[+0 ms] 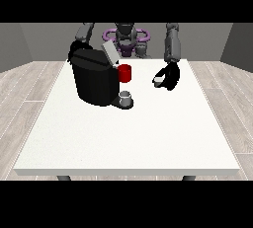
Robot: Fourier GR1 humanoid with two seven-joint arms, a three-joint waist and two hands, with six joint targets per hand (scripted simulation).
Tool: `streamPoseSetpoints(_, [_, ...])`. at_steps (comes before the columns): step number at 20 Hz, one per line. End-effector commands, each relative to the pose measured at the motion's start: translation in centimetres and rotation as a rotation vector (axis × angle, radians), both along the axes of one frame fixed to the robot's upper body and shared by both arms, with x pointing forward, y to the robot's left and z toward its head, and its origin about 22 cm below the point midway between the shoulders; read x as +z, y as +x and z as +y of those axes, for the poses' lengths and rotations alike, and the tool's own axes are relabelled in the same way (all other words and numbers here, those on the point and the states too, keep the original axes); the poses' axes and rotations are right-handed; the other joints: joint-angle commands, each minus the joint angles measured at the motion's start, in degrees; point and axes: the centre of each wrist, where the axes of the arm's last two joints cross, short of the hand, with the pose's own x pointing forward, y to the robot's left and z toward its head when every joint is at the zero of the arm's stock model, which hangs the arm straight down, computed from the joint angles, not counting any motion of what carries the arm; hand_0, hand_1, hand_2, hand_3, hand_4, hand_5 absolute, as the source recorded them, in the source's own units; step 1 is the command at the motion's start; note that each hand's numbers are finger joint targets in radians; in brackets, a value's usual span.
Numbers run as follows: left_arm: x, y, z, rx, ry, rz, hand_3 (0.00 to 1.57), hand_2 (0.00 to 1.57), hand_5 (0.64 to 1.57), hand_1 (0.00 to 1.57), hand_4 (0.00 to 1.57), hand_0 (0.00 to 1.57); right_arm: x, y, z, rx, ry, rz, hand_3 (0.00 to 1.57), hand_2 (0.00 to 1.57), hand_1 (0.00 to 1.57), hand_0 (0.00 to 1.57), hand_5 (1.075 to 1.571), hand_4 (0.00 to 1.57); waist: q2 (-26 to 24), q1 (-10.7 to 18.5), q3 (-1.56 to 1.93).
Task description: Insert the coffee pod into the coffee machine and close the lid
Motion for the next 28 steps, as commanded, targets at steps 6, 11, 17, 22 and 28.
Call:
streamPoseSetpoints(6, [4.3, 2.8, -1.8, -0.155, -0.008, -0.041, 1.41, 1.47, 1.571, 1.48, 0.63, 1.48, -2.8, -0.5, -1.1, -0.041, 0.015, 0.067, 0.0, 0.0, 0.0, 0.0, 1.571, 0.44, -3.8, 1.6, -0.04])
streamPoseSetpoints(11, [7.6, 4.7, -3.3, -0.208, -0.036, -0.078, 1.35, 1.38, 1.571, 1.32, 0.58, 1.32, -1.2, 1.1, -0.2, -0.01, -0.022, 0.09, 0.0, 0.0, 0.0, 0.0, 1.571, 0.49, -3.4, 1.3, -0.08])
streamPoseSetpoints(17, [13.2, 6.3, -2.6, -0.317, -0.035, -0.106, 1.29, 1.33, 1.571, 1.25, 0.57, 1.25, -2.8, 0.5, 1.5, -0.035, 0.014, 0.08, 0.0, 0.0, 0.0, 0.0, 1.571, 0.47, -4.9, 2.2, -0.07])
streamPoseSetpoints(22, [15.5, 6.6, -0.3, -0.247, -0.032, -0.187, 1.29, 1.33, 1.571, 1.25, 0.56, 1.25, -1.7, 0.9, -0.5, 0.009, 0.005, 0.024, 0.0, 0.0, 0.0, 0.0, 1.571, 0.48, -2.0, -1.0, -0.08])
streamPoseSetpoints(28, [17.4, 7.7, -4.2, -0.225, -0.023, -0.18, 1.22, 1.2, 1.571, 1.01, 0.54, 1.01, -1.2, 0.8, 0.9, 0.04, 0.022, 0.034, 0.0, 0.0, 0.0, 0.0, 1.571, 0.52, -4.6, -3.4, -0.06])
